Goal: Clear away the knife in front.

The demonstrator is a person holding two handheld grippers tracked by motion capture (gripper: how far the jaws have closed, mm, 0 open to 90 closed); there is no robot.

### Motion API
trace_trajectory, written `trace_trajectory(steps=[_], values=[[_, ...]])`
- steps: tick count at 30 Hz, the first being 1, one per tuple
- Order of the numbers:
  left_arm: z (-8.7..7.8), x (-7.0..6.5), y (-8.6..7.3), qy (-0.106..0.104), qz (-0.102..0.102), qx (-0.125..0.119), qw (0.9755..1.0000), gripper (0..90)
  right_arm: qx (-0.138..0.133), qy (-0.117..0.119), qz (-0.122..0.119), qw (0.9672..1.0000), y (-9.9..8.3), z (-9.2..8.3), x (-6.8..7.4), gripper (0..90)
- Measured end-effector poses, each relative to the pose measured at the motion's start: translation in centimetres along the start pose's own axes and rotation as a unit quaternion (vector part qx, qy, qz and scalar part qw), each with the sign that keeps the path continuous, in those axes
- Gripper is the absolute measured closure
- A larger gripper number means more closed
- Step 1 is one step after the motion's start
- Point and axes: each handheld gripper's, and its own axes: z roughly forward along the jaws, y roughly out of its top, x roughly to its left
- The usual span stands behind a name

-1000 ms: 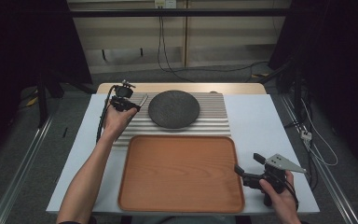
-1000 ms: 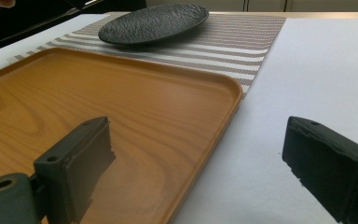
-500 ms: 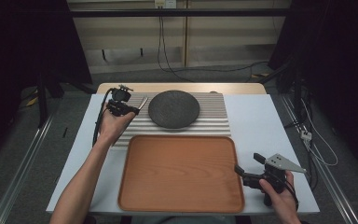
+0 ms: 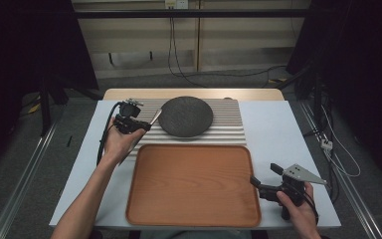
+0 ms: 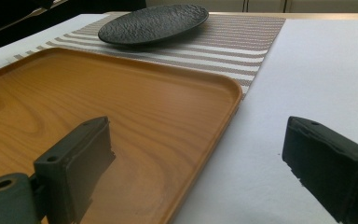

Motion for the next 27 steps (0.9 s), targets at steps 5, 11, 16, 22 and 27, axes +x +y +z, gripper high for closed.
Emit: trace_trajectory(steps=[5,11,16,22,27], values=[[-0.1,-0.7,-0.7,-0.003,0.012,0.013,0.9998,79.8,0.000,0.000,0.001,1.0000,0.0,0.0,0.0,8.1],[0.1,-1.6,-1.6,-0.013,0.010,0.012,0.9998,79.8,0.001,0.000,0.002,1.0000,0.0,0.1,0.0,8.2],[0.2,-2.5,-2.0,-0.019,0.024,0.033,0.9990,79.8,0.002,0.000,0.002,1.0000,0.0,0.1,0.0,8.1],[0.3,-3.8,-2.4,-0.024,0.039,0.034,0.9984,79.8,0.001,0.001,-0.002,1.0000,0.0,0.1,0.1,8.2],[0.6,-4.5,-2.9,-0.029,0.040,0.041,0.9980,79.8,0.000,0.000,-0.001,1.0000,0.0,0.0,0.0,8.2]])
